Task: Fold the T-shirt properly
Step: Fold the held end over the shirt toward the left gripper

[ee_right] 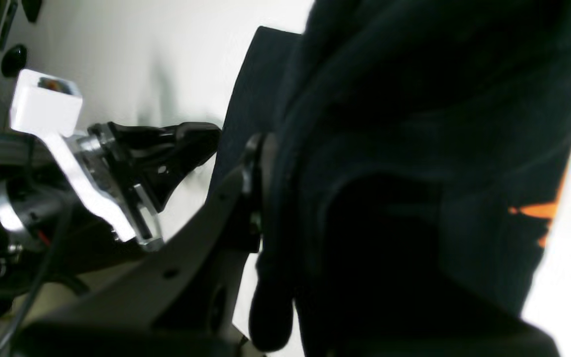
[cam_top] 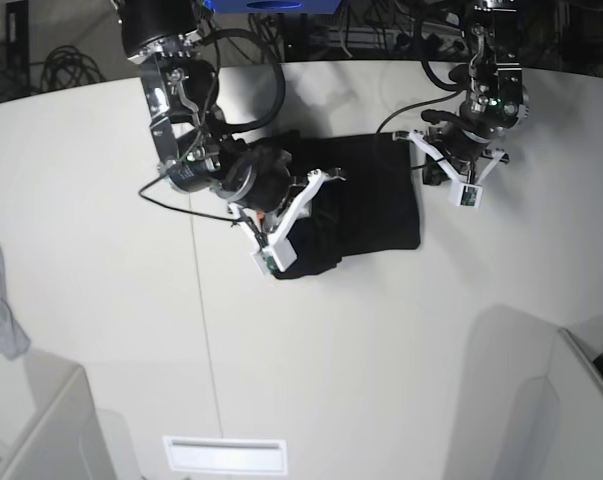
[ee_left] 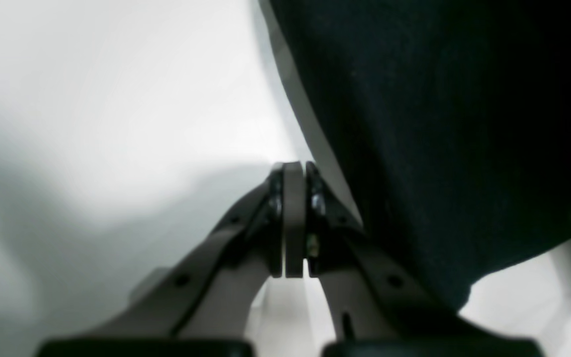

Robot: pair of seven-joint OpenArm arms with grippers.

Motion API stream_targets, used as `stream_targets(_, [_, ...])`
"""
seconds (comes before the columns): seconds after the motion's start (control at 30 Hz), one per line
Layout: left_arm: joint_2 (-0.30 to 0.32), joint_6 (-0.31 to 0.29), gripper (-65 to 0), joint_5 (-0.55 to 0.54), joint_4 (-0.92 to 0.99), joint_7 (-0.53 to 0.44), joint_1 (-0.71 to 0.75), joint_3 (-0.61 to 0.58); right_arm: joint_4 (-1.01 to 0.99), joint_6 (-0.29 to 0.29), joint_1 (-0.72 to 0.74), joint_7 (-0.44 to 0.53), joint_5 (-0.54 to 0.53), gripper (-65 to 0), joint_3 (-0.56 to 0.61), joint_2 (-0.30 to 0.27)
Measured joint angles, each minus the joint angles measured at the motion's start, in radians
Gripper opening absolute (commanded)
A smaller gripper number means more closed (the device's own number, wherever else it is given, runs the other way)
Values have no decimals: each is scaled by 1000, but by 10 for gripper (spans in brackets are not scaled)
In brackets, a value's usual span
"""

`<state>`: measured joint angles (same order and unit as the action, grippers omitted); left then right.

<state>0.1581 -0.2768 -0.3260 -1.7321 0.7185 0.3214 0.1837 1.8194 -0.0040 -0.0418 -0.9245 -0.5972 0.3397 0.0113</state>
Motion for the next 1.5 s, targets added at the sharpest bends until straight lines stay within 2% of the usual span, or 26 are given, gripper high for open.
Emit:
stream_targets(0.17, [0,0,-650,0,0,0,1,0,-127,0,19,97,-4,-650,47,2])
stream_targets(0.27, [0,0,-650,0,0,0,0,0,-179,-3,51,122,-5,-650,77,1])
stream_targets(0.37, [0,0,-650,0,0,0,0,3,-230,-4,61,154,0,-650,81,26])
stream_targets(0.67, [0,0,-650,-1,0,-1,7,10,-353,-4,109,172,-4,-650,79,47])
stream_targets(0.8, [41,-7,-650,-14,-4,3,44,11,-354,-4,112,169,-4,-650,79,47])
stream_targets(1.0, [65,-3,-650,-18,-7,-1,67,12,-354,-4,113,169,-4,-650,76,46])
stream_targets(1.13, [87,-2,-650,-18,-19,-6,94,13,-354,-4,113,168,-10,-336,75,47])
stream_targets(1.2, [90,1,-650,-12,-56,0,122,15,-354,-4,116,169,-7,-260,75,47])
stream_targets(1.3, [103,-3,-650,-15,-124,2,165,15,-351,-5,119,188,-5,-254,75,58])
stream_targets(1.43, [100,-11,-650,-18,-178,-1,208,90,-348,-4,118,182,-5,-254,84,78])
stream_targets(1.5, [100,-46,-650,-16,-184,-2,227,141,-348,-4,119,181,-8,-254,85,89])
